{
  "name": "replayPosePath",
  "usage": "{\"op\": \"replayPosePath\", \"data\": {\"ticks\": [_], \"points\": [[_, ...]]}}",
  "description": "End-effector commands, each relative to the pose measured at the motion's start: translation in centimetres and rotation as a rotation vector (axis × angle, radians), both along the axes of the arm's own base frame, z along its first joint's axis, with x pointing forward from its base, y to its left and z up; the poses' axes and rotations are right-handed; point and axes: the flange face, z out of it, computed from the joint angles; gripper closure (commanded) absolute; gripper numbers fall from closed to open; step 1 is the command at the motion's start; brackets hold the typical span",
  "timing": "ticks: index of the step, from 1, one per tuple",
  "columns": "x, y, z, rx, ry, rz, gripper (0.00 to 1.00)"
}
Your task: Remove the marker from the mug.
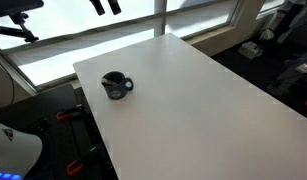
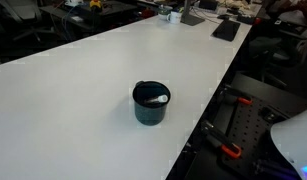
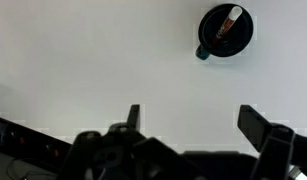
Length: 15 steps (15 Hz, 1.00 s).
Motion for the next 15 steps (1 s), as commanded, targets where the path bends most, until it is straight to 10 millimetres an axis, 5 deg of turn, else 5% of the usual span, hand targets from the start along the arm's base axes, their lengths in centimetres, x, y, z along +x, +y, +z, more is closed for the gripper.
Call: {"op": "replayPosePath", "data": {"ticks": [1,6,15], "points": [[0.0,0.0,0.1,0.0,0.001,0.0,0.0],[0.0,0.0,0.1,0.0,0.001,0.0,0.0],[3.5,-2.8,-9.0,0.184,0.27,0.09,0.0]]}}
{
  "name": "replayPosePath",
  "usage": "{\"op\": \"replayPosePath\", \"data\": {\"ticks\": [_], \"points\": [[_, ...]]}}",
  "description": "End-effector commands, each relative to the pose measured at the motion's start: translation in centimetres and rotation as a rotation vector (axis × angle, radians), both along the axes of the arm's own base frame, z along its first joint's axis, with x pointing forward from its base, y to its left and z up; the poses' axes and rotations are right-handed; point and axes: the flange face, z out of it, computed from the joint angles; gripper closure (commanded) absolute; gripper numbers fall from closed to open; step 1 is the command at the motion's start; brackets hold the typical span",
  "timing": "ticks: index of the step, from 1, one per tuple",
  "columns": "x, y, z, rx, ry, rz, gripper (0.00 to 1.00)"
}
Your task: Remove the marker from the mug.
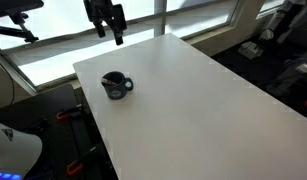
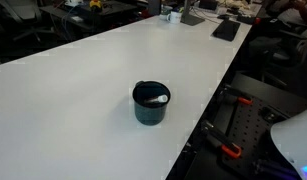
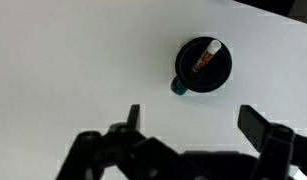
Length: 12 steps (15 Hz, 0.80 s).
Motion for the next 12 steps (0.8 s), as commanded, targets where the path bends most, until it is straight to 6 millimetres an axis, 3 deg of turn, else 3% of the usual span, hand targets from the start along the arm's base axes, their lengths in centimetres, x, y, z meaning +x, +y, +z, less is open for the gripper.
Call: {"op": "replayPosePath", "data": {"ticks": [1,2,5,12], "points": [[2.2,-0.4,-3.2,0.074,0.092,0.067,0.0],[0.8,-0.6,-2.1,0.035,0.056,0.033,0.0],[1.8,-0.9,-3.8,0.053,0.101,0.051,0.0],[3.0,-0.1,-4.6,0.067,0.114,0.073,0.0]]}}
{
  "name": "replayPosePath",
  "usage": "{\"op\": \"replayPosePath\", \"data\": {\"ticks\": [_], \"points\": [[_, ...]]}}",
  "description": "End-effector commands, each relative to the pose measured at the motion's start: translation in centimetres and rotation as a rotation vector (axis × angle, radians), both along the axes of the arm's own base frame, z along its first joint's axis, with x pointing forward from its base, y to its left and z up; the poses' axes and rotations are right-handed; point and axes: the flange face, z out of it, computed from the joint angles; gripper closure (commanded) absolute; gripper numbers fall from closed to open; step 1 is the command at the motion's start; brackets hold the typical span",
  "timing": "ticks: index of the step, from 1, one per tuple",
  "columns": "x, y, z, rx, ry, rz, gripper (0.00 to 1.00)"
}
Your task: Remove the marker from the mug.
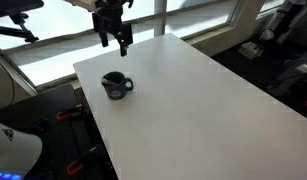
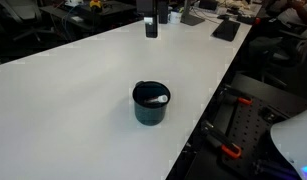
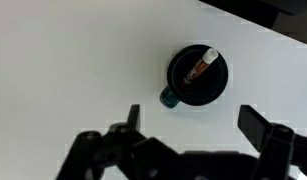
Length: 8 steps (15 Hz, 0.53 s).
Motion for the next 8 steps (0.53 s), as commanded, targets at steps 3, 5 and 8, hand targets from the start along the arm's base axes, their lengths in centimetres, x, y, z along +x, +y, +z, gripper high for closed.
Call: {"op": "replayPosePath", "data": {"ticks": [3,5,8], "points": [[1.7,1.2,-1.4,0.017,0.026,0.042,0.0],[2.4,2.0,-1.8,0.015,0.04,0.067,0.0],[2.9,3.6,-3.0,0.002,0.077,0.103,0.0]]}}
